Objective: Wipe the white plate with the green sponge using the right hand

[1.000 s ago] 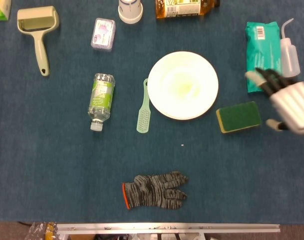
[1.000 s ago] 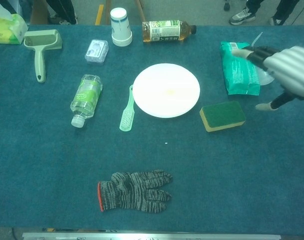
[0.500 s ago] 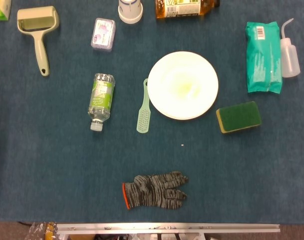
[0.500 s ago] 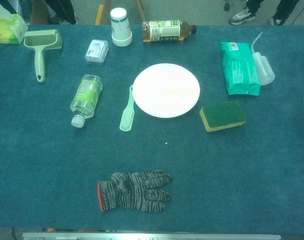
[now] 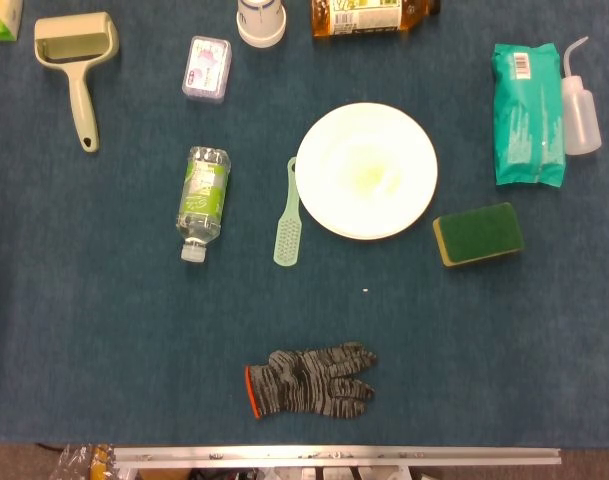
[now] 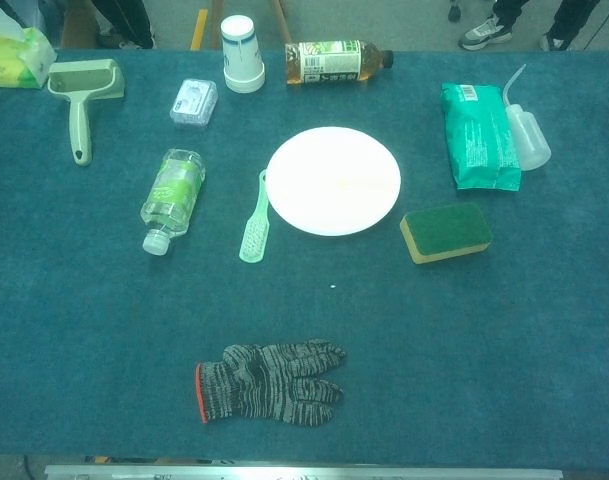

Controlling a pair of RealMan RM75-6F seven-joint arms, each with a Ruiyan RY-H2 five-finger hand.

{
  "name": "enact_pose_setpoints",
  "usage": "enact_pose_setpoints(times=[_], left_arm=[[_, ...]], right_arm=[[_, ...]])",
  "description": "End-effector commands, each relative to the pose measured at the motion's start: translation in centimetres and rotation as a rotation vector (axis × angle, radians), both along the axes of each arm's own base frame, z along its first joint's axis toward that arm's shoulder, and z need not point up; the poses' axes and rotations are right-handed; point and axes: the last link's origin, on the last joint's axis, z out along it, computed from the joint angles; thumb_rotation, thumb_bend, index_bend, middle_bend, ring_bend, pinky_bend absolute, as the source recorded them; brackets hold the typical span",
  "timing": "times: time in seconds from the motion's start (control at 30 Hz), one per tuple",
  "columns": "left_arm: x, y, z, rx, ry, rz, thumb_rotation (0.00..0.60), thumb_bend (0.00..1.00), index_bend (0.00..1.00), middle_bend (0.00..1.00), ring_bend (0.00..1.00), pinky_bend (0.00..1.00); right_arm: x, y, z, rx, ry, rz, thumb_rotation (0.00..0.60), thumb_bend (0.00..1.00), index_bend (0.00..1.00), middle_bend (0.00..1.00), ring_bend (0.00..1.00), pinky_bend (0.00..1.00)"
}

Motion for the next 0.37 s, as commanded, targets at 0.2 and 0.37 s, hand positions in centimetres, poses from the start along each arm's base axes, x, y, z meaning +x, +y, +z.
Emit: enact_pose_setpoints(times=[0.2, 0.37], left_arm=[[0.05, 0.04, -0.15, -0.003, 0.001, -0.002, 0.600, 0.20, 0.16, 0.04, 0.03, 0.27], [-0.13, -0.01, -0.26, -0.005, 0.000, 0.005, 0.600, 0.20, 0.16, 0.04, 0.03, 0.27]], right_arm=[[-0.18, -0.02, 0.01, 0.000, -0.013, -0.005, 0.600, 0.00, 0.10, 0.22, 0.12, 0.39], [-0.13, -0.07, -0.08, 0.004, -0.018, -0.003, 0.600, 0.00, 0.10, 0.22, 0.12, 0.39]])
